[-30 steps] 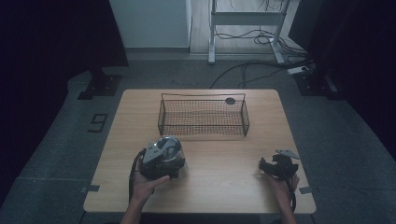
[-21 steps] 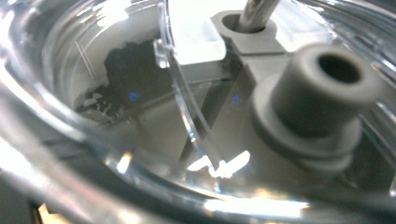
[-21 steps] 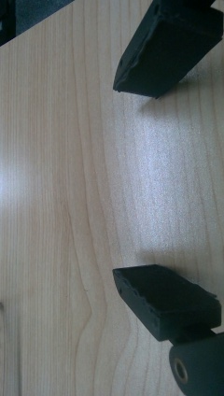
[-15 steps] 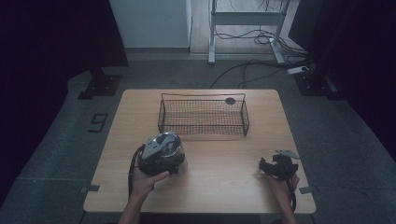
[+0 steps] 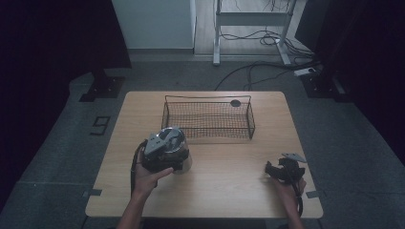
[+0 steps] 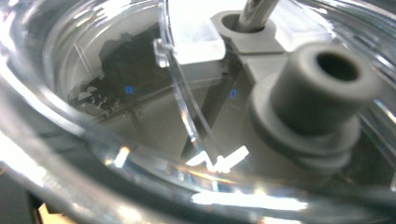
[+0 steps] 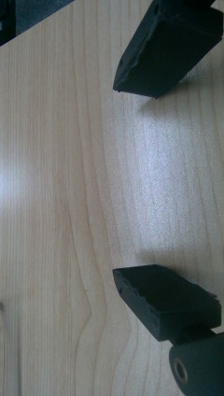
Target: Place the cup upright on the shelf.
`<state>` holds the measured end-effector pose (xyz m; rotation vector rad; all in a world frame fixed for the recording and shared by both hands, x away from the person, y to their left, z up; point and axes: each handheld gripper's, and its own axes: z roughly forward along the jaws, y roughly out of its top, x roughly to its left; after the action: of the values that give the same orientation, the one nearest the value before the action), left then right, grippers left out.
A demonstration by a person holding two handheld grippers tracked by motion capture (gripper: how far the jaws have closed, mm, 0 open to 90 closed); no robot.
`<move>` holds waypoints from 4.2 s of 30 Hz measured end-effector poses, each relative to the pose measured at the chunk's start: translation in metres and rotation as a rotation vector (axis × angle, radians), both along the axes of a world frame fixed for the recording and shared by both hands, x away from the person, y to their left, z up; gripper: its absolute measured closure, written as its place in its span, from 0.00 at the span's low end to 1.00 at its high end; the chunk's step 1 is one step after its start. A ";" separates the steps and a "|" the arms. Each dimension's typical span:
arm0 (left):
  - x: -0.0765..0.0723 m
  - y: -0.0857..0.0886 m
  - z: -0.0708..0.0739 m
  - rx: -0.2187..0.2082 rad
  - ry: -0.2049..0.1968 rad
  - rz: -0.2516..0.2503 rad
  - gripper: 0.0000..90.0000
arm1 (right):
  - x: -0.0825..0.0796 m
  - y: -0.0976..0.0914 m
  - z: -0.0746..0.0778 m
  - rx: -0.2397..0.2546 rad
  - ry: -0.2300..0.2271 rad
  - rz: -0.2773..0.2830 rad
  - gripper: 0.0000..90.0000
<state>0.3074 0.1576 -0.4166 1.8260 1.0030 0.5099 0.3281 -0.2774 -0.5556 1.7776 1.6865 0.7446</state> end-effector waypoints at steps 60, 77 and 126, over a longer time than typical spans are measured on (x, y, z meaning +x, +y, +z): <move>0.060 -0.004 0.043 -0.005 -0.008 0.036 0.04 | 0.000 0.000 0.000 -0.001 0.001 0.001 0.10; 0.070 -0.008 0.057 -0.013 -0.020 0.045 0.04 | 0.000 0.000 0.000 -0.002 -0.002 0.002 0.10; 0.130 -0.012 0.067 -0.038 0.005 0.097 0.04 | 0.000 0.000 0.000 -0.002 -0.003 0.001 0.10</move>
<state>0.4370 0.1451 -0.3495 1.7519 1.1015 0.5421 0.3282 -0.2775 -0.5559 1.7739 1.6859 0.7457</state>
